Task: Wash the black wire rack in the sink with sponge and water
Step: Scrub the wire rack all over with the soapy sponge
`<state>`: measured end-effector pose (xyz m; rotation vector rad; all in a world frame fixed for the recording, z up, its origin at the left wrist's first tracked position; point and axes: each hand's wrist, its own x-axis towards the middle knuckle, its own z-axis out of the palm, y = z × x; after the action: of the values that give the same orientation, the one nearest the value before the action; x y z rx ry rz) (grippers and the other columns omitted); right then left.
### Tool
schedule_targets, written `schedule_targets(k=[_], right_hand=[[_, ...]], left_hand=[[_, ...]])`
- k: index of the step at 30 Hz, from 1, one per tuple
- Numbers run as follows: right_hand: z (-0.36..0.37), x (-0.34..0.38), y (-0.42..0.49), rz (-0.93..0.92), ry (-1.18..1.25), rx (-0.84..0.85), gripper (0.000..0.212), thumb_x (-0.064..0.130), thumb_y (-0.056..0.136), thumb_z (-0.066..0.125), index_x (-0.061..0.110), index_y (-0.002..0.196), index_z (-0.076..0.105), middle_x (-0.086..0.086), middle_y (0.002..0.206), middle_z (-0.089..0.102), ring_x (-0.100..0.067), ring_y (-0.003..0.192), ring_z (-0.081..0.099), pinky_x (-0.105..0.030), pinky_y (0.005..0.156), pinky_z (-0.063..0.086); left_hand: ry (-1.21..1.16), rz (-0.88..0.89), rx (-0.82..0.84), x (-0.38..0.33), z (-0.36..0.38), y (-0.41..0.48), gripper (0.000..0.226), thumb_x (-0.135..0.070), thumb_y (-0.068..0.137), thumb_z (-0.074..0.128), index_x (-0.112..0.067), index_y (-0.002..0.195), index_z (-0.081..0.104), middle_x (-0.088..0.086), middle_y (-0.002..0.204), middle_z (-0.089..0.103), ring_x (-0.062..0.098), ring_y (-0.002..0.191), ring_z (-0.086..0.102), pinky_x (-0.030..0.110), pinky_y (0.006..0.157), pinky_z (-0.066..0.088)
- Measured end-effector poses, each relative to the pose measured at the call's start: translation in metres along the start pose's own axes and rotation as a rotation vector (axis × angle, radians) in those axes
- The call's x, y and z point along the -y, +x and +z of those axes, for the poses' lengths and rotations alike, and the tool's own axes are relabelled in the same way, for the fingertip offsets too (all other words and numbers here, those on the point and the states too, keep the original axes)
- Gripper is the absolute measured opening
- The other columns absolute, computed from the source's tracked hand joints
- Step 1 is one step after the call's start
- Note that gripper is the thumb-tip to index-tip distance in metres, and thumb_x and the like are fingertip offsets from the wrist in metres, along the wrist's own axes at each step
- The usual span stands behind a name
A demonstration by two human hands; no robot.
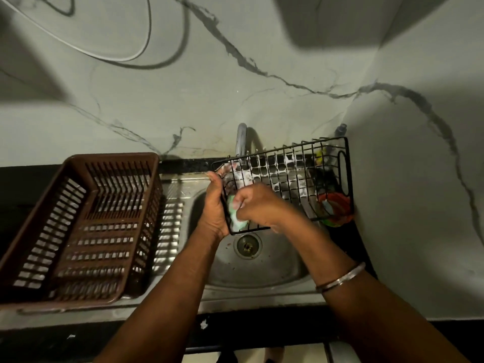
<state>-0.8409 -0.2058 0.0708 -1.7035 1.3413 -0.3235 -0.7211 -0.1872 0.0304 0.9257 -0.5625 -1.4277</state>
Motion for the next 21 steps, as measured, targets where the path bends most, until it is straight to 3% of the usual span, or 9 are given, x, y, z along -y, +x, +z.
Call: schedule_targets(k=[3, 6, 10, 13, 15, 17, 18, 21], right_hand=[[-0.001, 0.004, -0.002, -0.027, 0.028, -0.087, 0.025, -0.008, 0.079, 0.074, 0.013, 0.091, 0.073, 0.0, 0.089, 0.071, -0.017, 0.083, 0.069, -0.036, 0.075, 0.059], [-0.005, 0.004, -0.005, 0.014, 0.118, 0.094, 0.026, -0.009, 0.078, 0.075, 0.015, 0.088, 0.073, -0.004, 0.088, 0.074, -0.016, 0.078, 0.067, -0.036, 0.074, 0.058], [-0.006, 0.004, -0.003, 0.009, 0.163, -0.076, 0.029, -0.008, 0.078, 0.076, 0.015, 0.093, 0.071, -0.004, 0.095, 0.072, -0.021, 0.09, 0.071, -0.043, 0.087, 0.063], [-0.013, 0.004, -0.009, 0.007, 0.271, 0.118, 0.03, -0.013, 0.081, 0.07, 0.013, 0.095, 0.072, -0.001, 0.088, 0.07, -0.015, 0.081, 0.066, -0.029, 0.075, 0.057], [-0.021, 0.003, -0.006, 0.016, 0.287, 0.012, 0.031, -0.01, 0.083, 0.072, 0.015, 0.101, 0.074, 0.0, 0.1, 0.073, -0.015, 0.089, 0.069, -0.023, 0.074, 0.056], [-0.019, 0.003, -0.004, -0.019, 0.125, -0.227, 0.033, -0.003, 0.085, 0.075, 0.018, 0.111, 0.074, 0.003, 0.111, 0.07, -0.017, 0.093, 0.069, -0.02, 0.068, 0.054], [-0.014, 0.005, -0.006, -0.068, 0.001, -0.257, 0.033, 0.0, 0.087, 0.076, 0.018, 0.114, 0.074, 0.003, 0.111, 0.067, -0.018, 0.094, 0.069, -0.024, 0.068, 0.055], [-0.002, 0.004, -0.012, -0.24, -0.32, -0.072, 0.02, 0.003, 0.087, 0.077, 0.012, 0.106, 0.075, -0.004, 0.106, 0.068, -0.022, 0.098, 0.066, -0.037, 0.079, 0.055]], left_hand=[[0.045, 0.051, -0.014, -0.002, -0.001, 0.004, 0.097, -0.085, 0.063, 0.08, -0.015, 0.129, 0.066, 0.008, 0.112, 0.076, 0.025, 0.103, 0.074, 0.039, 0.086, 0.06], [0.044, 0.076, 0.019, -0.003, -0.001, 0.005, 0.09, -0.083, 0.065, 0.081, -0.017, 0.125, 0.07, 0.01, 0.115, 0.077, 0.026, 0.107, 0.074, 0.04, 0.088, 0.06], [0.086, 0.091, 0.03, -0.006, 0.003, 0.006, 0.1, -0.088, 0.064, 0.077, -0.016, 0.132, 0.066, 0.011, 0.114, 0.074, 0.028, 0.108, 0.071, 0.044, 0.095, 0.058], [0.114, 0.092, 0.043, -0.01, 0.002, 0.007, 0.1, -0.085, 0.068, 0.077, -0.013, 0.136, 0.063, 0.014, 0.122, 0.072, 0.032, 0.114, 0.07, 0.046, 0.1, 0.054], [0.107, 0.091, 0.065, -0.012, 0.003, 0.005, 0.104, -0.085, 0.068, 0.077, -0.011, 0.139, 0.058, 0.013, 0.122, 0.073, 0.031, 0.114, 0.071, 0.044, 0.096, 0.058], [0.13, 0.104, 0.057, -0.013, 0.006, 0.006, 0.11, -0.088, 0.066, 0.076, -0.01, 0.141, 0.056, 0.012, 0.122, 0.074, 0.03, 0.114, 0.072, 0.044, 0.095, 0.058], [0.151, 0.111, 0.037, -0.012, 0.007, 0.006, 0.113, -0.089, 0.066, 0.075, -0.008, 0.142, 0.056, 0.011, 0.12, 0.074, 0.03, 0.113, 0.072, 0.044, 0.096, 0.058], [0.186, 0.121, -0.014, -0.008, 0.003, 0.009, 0.12, -0.09, 0.07, 0.07, -0.001, 0.149, 0.052, 0.029, 0.133, 0.066, 0.038, 0.122, 0.064, 0.054, 0.109, 0.05]])
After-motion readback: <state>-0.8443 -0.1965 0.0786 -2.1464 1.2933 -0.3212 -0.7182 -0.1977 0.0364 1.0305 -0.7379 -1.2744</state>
